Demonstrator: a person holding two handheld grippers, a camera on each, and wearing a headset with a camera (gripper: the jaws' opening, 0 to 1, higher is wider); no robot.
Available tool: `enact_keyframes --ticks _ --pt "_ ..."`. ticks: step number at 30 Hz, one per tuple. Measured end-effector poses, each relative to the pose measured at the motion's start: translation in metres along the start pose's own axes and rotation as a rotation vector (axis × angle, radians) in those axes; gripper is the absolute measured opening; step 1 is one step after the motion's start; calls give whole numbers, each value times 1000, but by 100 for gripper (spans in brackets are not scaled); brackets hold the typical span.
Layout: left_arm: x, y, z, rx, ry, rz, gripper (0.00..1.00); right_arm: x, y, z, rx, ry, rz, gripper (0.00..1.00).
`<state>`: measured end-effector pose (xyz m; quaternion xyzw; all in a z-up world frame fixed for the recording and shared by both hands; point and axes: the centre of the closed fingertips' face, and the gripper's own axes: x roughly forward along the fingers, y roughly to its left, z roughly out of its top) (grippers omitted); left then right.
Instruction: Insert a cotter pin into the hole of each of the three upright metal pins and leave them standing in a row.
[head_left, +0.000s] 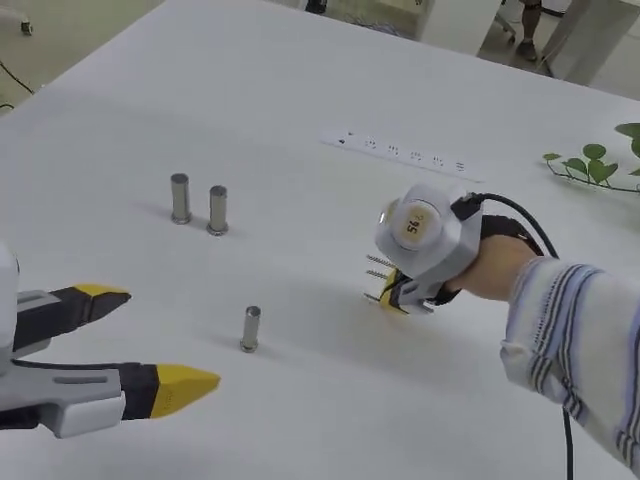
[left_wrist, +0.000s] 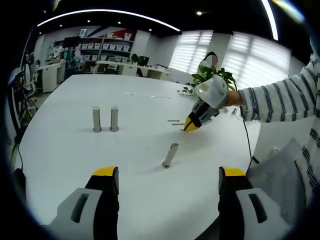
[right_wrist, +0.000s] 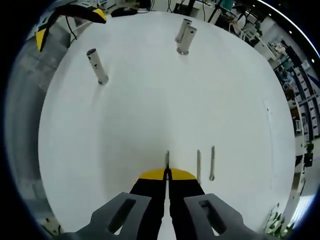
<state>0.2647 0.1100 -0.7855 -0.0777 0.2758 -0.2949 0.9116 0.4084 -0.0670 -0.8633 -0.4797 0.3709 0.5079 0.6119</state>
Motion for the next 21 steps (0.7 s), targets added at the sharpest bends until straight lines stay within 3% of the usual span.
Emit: enact_keyframes --ticks 11,21 --pt "2 3 3 40 -4 24 80 -20 11 17 -20 -81 -36 1" --pt "4 5 11 -15 -34 3 75 -52 23 37 -42 -192 -93 1"
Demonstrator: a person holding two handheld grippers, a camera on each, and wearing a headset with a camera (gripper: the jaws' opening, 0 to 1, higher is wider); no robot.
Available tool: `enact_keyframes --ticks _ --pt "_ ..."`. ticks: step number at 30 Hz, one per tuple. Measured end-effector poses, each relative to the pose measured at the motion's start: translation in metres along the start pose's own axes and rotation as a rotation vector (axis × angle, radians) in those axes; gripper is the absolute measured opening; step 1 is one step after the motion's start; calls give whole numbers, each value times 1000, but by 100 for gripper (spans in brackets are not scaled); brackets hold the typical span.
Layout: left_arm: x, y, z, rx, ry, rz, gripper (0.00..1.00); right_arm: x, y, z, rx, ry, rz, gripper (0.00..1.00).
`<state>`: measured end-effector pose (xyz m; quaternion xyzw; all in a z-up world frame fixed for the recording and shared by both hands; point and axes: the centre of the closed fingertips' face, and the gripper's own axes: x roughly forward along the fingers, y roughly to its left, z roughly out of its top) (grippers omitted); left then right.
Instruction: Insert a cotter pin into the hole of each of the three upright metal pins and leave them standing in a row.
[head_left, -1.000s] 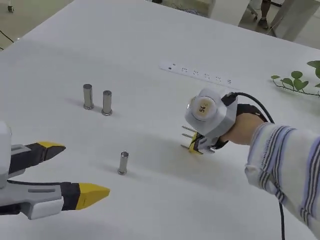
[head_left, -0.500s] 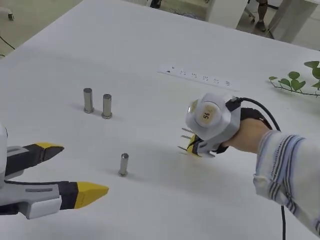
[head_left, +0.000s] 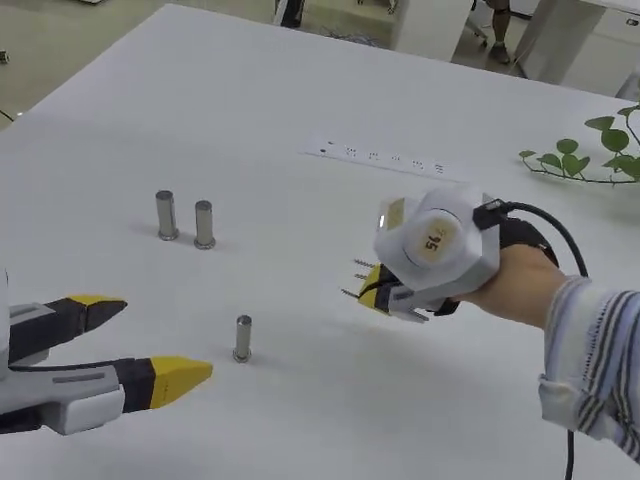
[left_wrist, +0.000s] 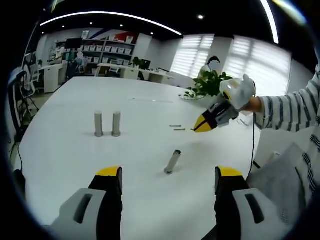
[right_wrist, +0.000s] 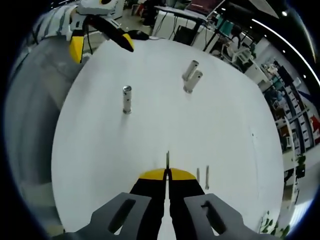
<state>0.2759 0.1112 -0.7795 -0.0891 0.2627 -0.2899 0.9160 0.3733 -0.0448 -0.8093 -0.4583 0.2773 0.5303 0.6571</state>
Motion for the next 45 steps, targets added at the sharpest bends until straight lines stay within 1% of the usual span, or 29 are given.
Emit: enact_keyframes --ticks 1,2,3,5,7,8,9,11,15,18,20,21,23,25,27,30,31,35,40,45 --pt "1 0 1 -8 2 -2 75 -4 1 3 1 -14 -10 1" --pt "2 0 1 -22 6 -4 76 -6 0 6 -7 -27 -31 1" --pt "2 0 1 -37 9 -7 77 -8 0 7 -17 -31 -45 1" --pt "4 0 4 -38 5 -11 76 -13 2 10 -28 -41 -72 1" --pt "6 -2 6 -47 1 -30 75 -17 5 13 -20 -58 -84 1" --pt "7 -3 8 -59 -2 -40 74 -19 7 14 -19 -63 -87 1" --pt "8 -3 9 -59 -2 -44 73 -20 9 15 -22 -66 -88 1" --pt "11 -4 10 -59 15 -58 71 -23 14 18 -28 -75 -93 1" --pt "14 -6 15 -42 29 -75 61 -27 20 24 -30 -97 -103 1" --pt "18 -8 18 -32 41 -92 60 -30 24 29 -30 -114 -122 1" --pt "21 -12 20 -24 47 -109 59 -31 28 32 -21 -128 -127 1" --pt "23 -16 20 -14 54 -127 58 -31 29 33 -20 -132 -128 1" --pt "25 -21 21 6 60 -145 57 -31 33 37 -24 -144 -135 1" --pt "26 -25 21 5 71 -158 56 -31 37 40 -25 -150 -136 1" --pt "28 -29 20 -5 80 -182 55 -33 41 46 -22 -167 -139 1" --pt "29 -34 21 -6 87 -209 50 -35 45 51 -41 -177 -151 1" --pt "29 -36 21 -8 88 -215 47 -35 46 52 -44 -179 -154 1" --pt "31 -40 22 -18 93 -240 42 -39 50 56 -64 -189 -170 1" --pt "34 -43 21 -25 107 -260 39 -39 59 58 -65 -195 -175 1" --pt "38 -47 19 -29 125 -284 34 -37 66 63 -74 -205 -179 1"
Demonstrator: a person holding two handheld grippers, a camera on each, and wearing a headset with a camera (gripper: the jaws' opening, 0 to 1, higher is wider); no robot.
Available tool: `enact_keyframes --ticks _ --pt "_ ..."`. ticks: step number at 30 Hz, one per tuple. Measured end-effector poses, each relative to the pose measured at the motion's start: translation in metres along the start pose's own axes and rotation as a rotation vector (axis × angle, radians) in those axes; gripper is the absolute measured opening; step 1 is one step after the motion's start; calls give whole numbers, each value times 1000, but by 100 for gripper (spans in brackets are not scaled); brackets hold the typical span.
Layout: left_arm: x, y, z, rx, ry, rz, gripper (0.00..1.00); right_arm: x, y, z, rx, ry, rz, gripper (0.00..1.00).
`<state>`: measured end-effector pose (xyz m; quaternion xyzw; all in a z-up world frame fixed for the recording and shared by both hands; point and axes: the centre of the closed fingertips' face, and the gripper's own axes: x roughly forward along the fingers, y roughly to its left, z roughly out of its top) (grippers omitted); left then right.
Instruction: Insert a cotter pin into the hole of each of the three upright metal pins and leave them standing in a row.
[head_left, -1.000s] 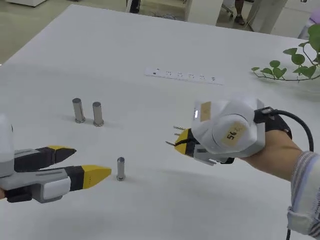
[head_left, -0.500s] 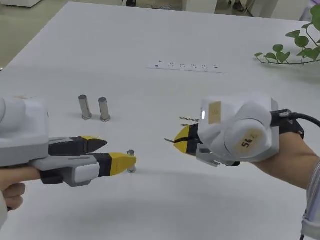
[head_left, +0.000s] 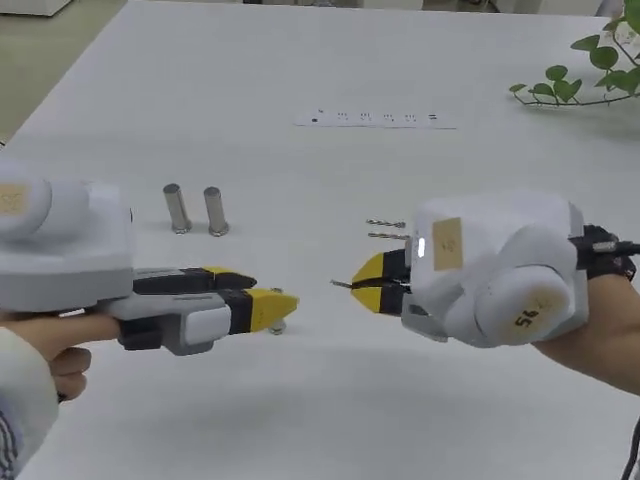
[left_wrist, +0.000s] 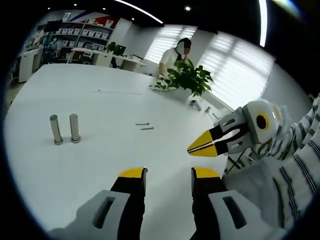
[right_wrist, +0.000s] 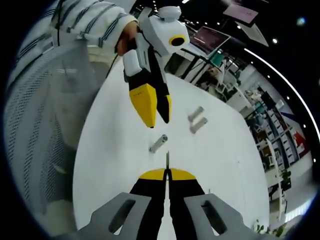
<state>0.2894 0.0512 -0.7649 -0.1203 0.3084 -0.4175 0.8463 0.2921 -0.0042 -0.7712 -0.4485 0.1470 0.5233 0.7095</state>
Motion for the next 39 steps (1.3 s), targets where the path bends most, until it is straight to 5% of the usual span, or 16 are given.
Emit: enact_keyframes --ticks 23,39 --pt "22 -27 -8 -38 51 -120 12 7 14 8 -14 -26 -18 1" --pt "31 -29 -9 -71 57 -139 1 8 12 14 -39 -39 -36 1"
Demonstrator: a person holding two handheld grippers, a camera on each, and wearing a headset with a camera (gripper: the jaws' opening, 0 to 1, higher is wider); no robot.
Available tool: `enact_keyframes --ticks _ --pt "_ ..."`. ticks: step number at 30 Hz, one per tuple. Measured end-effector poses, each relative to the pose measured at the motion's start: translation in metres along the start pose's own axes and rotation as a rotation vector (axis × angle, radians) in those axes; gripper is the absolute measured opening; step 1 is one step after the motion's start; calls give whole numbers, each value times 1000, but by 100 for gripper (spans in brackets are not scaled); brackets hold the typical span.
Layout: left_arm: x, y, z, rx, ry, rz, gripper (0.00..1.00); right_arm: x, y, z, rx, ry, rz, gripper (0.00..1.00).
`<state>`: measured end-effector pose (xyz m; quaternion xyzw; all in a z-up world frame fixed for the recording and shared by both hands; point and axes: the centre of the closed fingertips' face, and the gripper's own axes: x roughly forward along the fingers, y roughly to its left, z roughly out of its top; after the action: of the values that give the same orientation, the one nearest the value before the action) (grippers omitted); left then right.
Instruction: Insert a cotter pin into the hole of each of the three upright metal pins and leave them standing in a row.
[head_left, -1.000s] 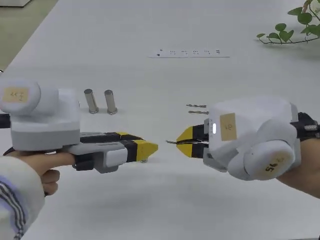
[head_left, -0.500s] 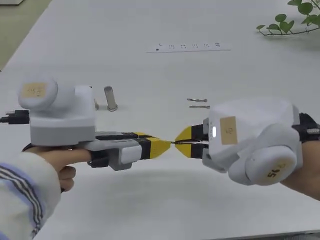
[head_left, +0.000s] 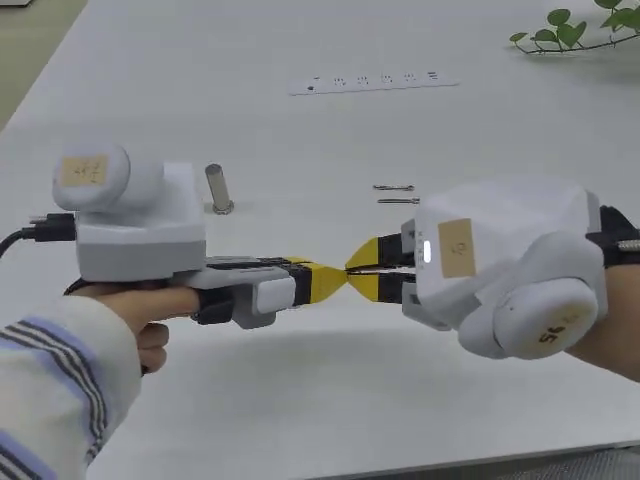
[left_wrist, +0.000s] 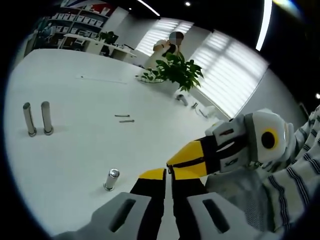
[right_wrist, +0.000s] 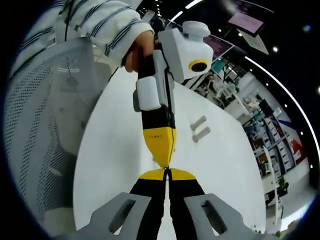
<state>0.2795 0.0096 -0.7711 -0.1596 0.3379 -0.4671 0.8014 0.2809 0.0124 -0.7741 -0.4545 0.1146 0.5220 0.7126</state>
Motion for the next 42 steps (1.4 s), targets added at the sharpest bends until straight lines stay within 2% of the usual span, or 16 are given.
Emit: enact_keyframes --ticks 17,18,19,21,23,26,29,34,40,42 --pt "4 1 1 -57 -23 -1 1 -1 2 -6 -12 15 0 1" --pt "5 1 0 -64 -23 -2 1 -1 2 -6 -11 15 0 1" --pt "4 1 0 -97 -27 -3 1 -1 2 -6 -9 15 0 1" --pt "4 2 0 -109 -30 -7 1 -1 2 -6 -2 12 0 1" --pt "4 2 0 -103 -27 -4 1 -1 2 -5 -3 13 1 1" --pt "3 1 -2 -54 -16 6 0 0 4 -5 -4 13 5 1" --pt "2 0 -3 -29 -15 15 0 0 5 -4 5 7 10 2" --pt "1 0 -5 -42 -3 17 0 0 8 -3 15 -9 28 2" --pt "0 0 -6 -13 12 13 0 1 11 -1 -2 -31 38 4" --pt "-1 -3 -7 -19 13 1 0 1 11 0 3 -36 37 8"
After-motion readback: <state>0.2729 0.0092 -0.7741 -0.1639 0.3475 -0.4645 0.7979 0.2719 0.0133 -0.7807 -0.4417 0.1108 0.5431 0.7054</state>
